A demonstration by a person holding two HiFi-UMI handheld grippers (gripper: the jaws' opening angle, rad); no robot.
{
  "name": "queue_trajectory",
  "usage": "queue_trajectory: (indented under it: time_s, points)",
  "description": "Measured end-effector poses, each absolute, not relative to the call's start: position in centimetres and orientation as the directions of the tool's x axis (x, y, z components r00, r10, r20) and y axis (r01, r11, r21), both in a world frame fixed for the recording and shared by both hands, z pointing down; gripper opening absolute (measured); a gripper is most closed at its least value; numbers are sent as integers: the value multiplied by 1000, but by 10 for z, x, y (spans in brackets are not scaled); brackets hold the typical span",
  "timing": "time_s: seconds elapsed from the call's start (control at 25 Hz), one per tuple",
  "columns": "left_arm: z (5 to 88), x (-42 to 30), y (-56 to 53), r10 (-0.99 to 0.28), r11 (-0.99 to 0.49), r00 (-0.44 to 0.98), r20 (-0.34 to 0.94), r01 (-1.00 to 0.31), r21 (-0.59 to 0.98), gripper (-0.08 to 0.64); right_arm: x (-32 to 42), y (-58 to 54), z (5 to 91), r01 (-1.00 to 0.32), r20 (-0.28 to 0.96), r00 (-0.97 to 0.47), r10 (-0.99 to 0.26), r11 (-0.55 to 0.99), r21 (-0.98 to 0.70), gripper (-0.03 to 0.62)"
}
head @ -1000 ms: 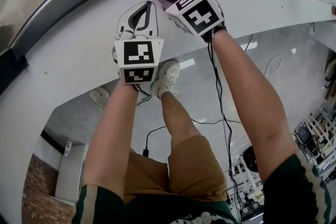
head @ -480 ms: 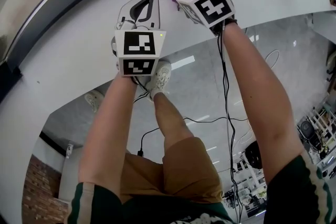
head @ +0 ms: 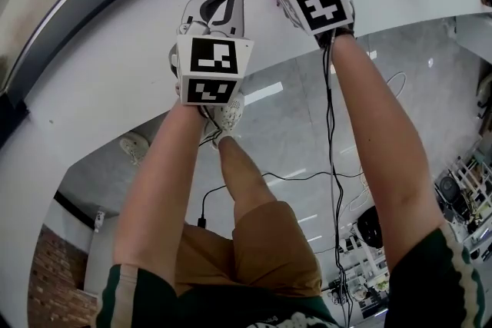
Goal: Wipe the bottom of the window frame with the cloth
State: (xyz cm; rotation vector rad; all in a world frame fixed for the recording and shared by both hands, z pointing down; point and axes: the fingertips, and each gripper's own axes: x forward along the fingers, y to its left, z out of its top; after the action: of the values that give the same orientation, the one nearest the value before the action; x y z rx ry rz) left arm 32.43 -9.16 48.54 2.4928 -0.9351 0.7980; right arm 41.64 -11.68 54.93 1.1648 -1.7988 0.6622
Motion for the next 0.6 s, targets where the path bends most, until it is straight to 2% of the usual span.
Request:
queue_trajectory:
  time_s: [0.48,0.6]
  points:
    - [487,333,-80,-466,-720,631,620,-678,148,9,431,-119,547,-925,853,-86,-515,360,123,166]
    - [487,333,-79,-462,-724,635,618,-674,151,9,430,-117,548,-909,851,-94,-517,393,138,166]
